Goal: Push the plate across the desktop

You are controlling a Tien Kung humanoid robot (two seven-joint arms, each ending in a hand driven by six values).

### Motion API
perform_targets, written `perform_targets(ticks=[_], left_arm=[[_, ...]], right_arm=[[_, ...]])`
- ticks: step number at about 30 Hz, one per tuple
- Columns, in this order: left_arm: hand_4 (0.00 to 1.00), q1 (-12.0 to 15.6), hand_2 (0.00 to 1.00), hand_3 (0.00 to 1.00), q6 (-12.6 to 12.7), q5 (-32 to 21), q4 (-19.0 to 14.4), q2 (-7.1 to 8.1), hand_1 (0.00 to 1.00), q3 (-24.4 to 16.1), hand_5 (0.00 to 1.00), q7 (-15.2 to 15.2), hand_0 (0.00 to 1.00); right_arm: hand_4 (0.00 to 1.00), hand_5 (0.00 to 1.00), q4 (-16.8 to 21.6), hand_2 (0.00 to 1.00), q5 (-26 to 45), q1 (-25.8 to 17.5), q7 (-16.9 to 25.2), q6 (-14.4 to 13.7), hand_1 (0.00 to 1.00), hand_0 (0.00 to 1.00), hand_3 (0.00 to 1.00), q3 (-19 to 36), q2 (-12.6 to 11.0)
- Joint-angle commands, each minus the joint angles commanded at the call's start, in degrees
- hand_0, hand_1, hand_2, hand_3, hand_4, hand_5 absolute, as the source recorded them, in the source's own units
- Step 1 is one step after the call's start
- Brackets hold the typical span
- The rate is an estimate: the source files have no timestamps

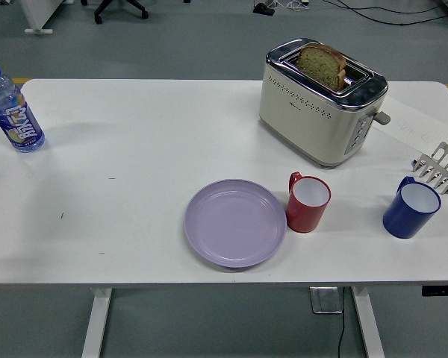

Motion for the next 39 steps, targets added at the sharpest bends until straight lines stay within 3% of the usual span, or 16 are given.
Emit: perform_targets(ticks=[31, 32, 38, 39], left_arm=[[0.539, 0.8, 0.996, 0.998, 2.1, -0.3, 1.3, -0.25, 0.943, 0.6, 0.998, -1.6, 0.915], [0.530, 0.8, 0.940, 0.899, 2.2, -0.4, 1.3, -0.28, 0.910, 0.6, 0.998, -1.7, 0.888], [0.530, 0.8, 0.940, 0.899, 2.6, -0.1, 1.5, -0.37, 0.910, 0.1, 0.998, -1.8, 0.888], [0.523, 0.8, 0.910, 0.839, 2.6, -0.1, 1.5, -0.40, 0.895, -0.1, 0.998, -1.9, 0.863]], right_arm=[[0.132, 0.360, 0.0, 0.640, 0.4, -0.1, -0.1, -0.2, 0.543, 0.601, 0.616, 0.1, 0.0], [0.132, 0.359, 0.0, 0.640, 0.4, -0.1, -0.1, -0.2, 0.543, 0.600, 0.616, 0.0, 0.0], [0.132, 0.359, 0.0, 0.640, 0.3, 0.0, -0.1, -0.1, 0.543, 0.600, 0.616, 0.0, 0.0], [0.133, 0.357, 0.0, 0.640, 0.2, 0.0, -0.1, -0.1, 0.543, 0.601, 0.616, 0.1, 0.0]])
